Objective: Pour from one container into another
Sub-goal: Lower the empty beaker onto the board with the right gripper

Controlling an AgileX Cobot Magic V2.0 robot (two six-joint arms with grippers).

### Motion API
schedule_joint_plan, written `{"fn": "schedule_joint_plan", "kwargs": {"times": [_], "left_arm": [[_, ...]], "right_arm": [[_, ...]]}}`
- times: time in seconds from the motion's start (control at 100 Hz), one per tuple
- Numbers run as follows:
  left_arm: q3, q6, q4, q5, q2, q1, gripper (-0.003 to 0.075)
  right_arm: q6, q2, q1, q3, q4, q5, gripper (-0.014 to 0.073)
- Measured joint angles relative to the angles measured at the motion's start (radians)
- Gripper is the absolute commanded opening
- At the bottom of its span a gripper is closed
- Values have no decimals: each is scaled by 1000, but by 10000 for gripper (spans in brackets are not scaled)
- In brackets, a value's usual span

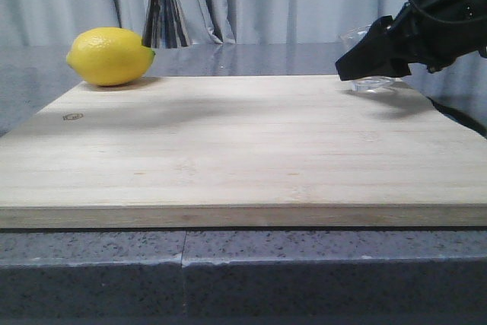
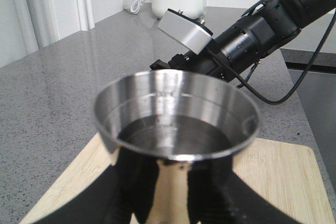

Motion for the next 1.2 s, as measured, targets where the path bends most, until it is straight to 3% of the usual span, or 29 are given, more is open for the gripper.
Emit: {"fn": "schedule_joint_plan", "kwargs": {"times": [0.73,1.07,1.2], "left_arm": [[0,0,0,0,0,0,228],[0,0,0,0,0,0,228],[0,0,0,0,0,0,228]], "right_arm": [[7,0,-2,-2,16,-46,310],[13,30,-2,-2,10,-40,563],[40,28,-2,-2,10,-45,598]]}}
